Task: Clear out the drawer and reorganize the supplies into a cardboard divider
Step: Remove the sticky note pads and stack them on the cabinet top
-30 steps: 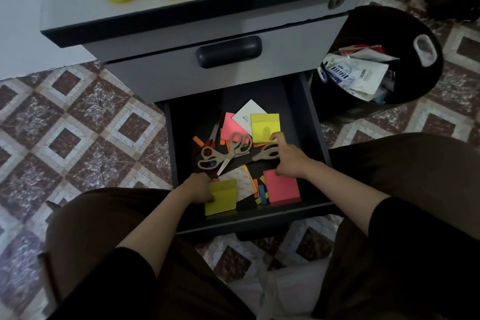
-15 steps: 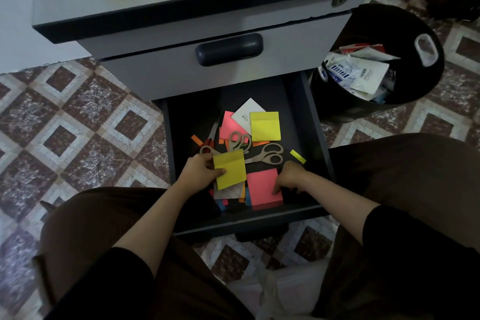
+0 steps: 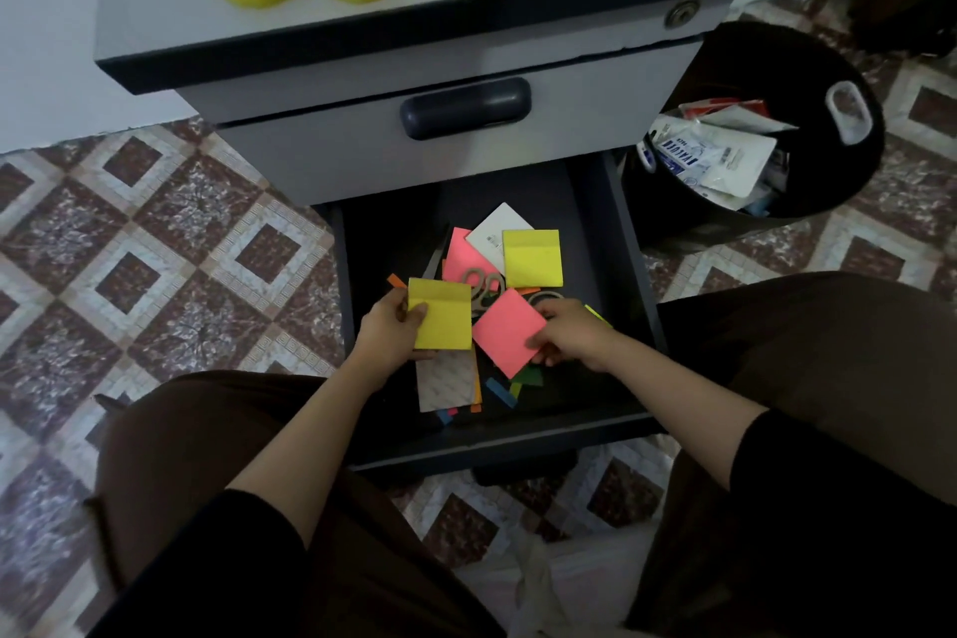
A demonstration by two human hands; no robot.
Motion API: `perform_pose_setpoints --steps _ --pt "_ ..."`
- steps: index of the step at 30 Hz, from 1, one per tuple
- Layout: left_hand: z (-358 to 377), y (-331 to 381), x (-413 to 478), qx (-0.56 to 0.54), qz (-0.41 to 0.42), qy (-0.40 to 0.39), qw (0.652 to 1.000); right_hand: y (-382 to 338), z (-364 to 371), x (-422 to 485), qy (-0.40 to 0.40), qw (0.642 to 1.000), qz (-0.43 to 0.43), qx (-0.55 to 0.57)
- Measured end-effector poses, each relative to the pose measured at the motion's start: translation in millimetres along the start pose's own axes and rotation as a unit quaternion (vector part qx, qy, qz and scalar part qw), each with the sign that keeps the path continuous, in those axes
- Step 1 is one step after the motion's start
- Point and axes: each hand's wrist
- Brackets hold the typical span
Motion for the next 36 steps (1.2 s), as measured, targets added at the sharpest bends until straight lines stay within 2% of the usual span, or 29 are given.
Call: perform_pose_setpoints --steps 4,10,15,18,20,25,27,32,36 --pt "-5 13 -8 -0.034 0.017 0.019 0.999 -17 -10 -21 -0.025 0.997 -0.015 0.071" --pt "-15 33 -33 -0.169 -0.027 0.064 0.983 -26 -31 -64 -0.038 0.985 -0.072 0.154" --pt "-22 75 -54 -0.183 0.015 0.056 0.981 -31 -48 -106 -0.068 0.962 -0.130 0.230" --pt "-24 102 -62 -0.193 0.043 0.080 0.977 -39 -55 -134 -0.086 0.951 -0.173 0.243" --pt "-23 120 -68 -0.167 0.086 0.085 0.978 -43 -62 -150 -0.069 0.950 -0.210 0.223" --pt "-35 173 -79 -0.056 0.217 0.010 0.975 -59 -84 -192 -0.005 0.935 -0.296 0.194" --pt "-42 196 -82 -0.034 0.250 0.007 0.968 -66 -96 -208 0.018 0.925 -0.325 0.195" --pt "-56 252 -77 -0.077 0.299 0.046 0.950 -89 -132 -239 0.059 0.901 -0.372 0.216" --pt "-59 290 -61 -0.102 0.316 0.041 0.943 -111 -160 -252 0.091 0.883 -0.388 0.248"
Point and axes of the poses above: each hand's wrist, its own x-axis towards the middle knuckle, its own z-axis out of the palm, y = z × x, and after that the axes turned 15 degrees about z, right-handed
